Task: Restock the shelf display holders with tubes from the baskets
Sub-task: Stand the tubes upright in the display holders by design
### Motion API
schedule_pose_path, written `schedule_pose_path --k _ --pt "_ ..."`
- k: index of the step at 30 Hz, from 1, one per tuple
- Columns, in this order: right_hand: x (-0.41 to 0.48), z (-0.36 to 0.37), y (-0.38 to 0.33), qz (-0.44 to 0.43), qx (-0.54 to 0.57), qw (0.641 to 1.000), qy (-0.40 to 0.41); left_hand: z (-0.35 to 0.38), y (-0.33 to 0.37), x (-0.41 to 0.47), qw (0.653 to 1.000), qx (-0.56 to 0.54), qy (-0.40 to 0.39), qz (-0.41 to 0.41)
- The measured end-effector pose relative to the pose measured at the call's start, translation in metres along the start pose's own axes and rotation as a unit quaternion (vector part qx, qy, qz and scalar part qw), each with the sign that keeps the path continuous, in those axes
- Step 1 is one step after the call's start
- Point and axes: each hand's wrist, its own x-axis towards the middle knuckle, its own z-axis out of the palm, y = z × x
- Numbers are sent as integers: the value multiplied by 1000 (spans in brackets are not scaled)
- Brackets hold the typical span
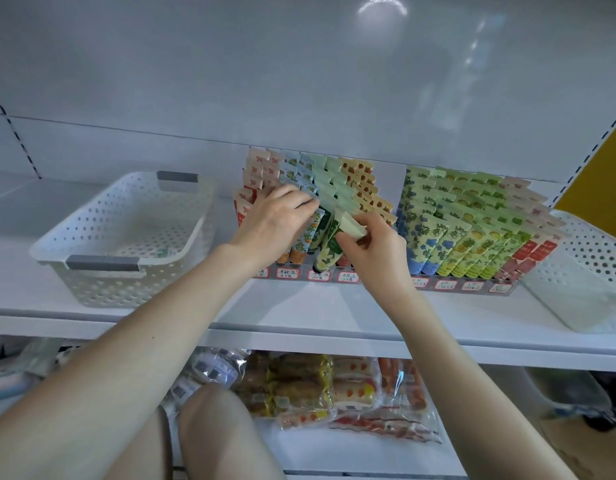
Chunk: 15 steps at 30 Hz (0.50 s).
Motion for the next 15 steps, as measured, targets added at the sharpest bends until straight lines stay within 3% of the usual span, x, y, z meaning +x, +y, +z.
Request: schedule_pose_path --k 6,15 --pt "6 9 -5 -54 -55 997 23 -1 1 1 1000 -22 -7 -9" --pt "18 10 -13 -67 -95 993 18 -5 2 3 999 -38 -17 -10"
